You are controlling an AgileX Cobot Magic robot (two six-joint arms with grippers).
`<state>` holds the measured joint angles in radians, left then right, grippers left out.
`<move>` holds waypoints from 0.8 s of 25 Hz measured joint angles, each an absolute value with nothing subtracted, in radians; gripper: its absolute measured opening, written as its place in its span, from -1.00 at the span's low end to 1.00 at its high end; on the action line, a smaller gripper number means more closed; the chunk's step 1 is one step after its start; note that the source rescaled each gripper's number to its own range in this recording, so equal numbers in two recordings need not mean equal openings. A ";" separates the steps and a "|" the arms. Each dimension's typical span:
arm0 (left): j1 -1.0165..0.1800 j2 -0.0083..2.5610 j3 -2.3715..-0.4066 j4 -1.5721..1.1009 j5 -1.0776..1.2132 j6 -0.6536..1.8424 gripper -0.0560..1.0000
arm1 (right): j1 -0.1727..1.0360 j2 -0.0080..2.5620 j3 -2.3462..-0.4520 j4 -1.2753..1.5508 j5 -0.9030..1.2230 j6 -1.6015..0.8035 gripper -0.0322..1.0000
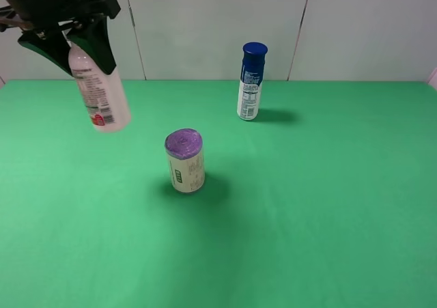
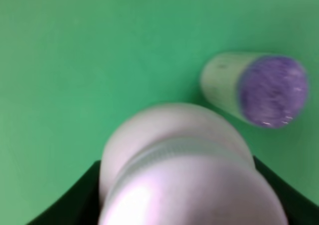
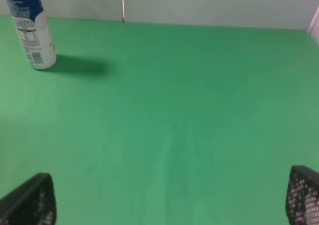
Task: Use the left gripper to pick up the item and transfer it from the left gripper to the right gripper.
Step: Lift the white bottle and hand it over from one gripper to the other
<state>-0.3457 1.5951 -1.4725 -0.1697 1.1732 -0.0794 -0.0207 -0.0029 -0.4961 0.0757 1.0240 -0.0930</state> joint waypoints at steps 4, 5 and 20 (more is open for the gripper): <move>-0.408 1.594 -1.484 -0.207 1.122 -0.072 -0.88 | -0.021 -0.003 -0.496 0.076 1.024 -0.093 1.00; -0.421 1.594 -1.484 -0.225 1.099 -0.072 -0.88 | -0.021 -0.003 -0.496 0.076 1.024 -0.093 1.00; -0.594 1.686 -1.486 -0.475 0.856 -0.065 -0.88 | -0.021 -0.003 -0.496 0.079 1.024 -0.093 1.00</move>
